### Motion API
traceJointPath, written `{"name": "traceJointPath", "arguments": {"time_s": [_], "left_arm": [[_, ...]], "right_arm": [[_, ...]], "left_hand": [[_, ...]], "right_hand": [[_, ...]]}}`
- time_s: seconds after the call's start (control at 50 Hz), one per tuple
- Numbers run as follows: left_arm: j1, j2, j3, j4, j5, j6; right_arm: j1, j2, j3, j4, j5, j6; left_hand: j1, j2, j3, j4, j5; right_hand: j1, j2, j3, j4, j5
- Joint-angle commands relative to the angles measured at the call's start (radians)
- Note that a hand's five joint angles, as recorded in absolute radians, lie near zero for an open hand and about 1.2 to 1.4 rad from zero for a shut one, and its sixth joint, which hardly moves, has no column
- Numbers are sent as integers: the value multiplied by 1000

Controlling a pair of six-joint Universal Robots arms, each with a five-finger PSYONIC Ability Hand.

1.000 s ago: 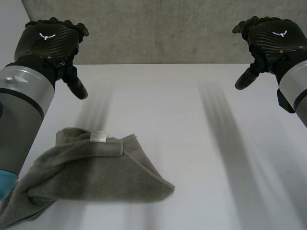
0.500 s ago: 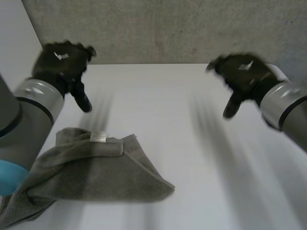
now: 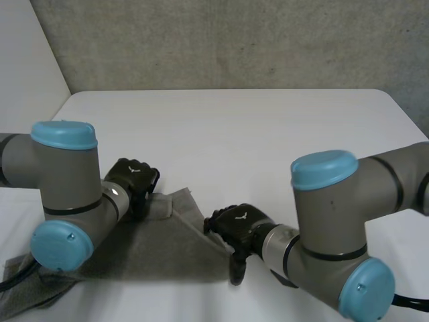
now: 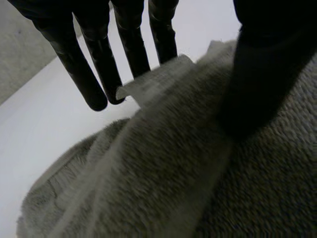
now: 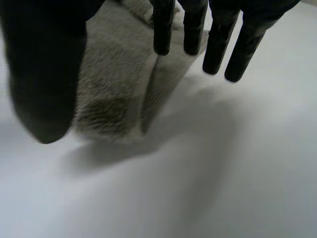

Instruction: Fold the towel.

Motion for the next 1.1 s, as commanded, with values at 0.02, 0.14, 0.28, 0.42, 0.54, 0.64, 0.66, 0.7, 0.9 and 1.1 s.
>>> {"name": "traceJointPath", "arguments": {"time_s": [0.02,0.14,0.28,0.42,0.54,0.64,0.66,0.7,0.9,1.1], "left_arm": [[-2,9,1,0,-2,-2],[-11,81,28,6,3,-4],[-13,155,182,97,-6,-22],[-2,256,345,323,-125,-130],[27,359,336,467,-180,-236],[39,399,146,480,-113,-329],[39,399,146,480,-112,-329],[35,403,52,481,-49,-334],[50,403,-398,559,179,-326],[168,411,-537,579,190,-301]], "right_arm": [[28,37,-3,-24,2,-2],[28,33,-21,-72,57,-2],[14,-64,-150,-148,203,-16],[-133,-310,-307,-460,241,-16],[-156,-382,-281,-416,99,-79],[-145,-355,-221,-299,22,-130],[-133,-345,-184,-245,4,-165],[-119,-335,-137,-210,5,-211],[-90,-289,61,-184,76,-306],[-101,-217,166,-130,76,-358]], "left_hand": [[228,249,248,238,83],[440,461,460,450,295],[440,461,460,450,295],[440,461,460,450,295],[440,461,460,450,295],[440,461,460,450,295],[440,461,460,450,295],[440,461,460,450,295],[440,461,460,450,295],[440,461,460,450,295]], "right_hand": [[319,321,321,318,312],[1065,1067,1067,1064,1058],[1066,1068,1069,1065,1060],[1066,1068,1069,1065,1060],[1066,1068,1069,1065,1060],[1066,1068,1069,1065,1060],[1066,1068,1069,1065,1060],[1066,1068,1069,1065,1060],[1066,1068,1069,1065,1060],[91,92,93,89,84]]}}
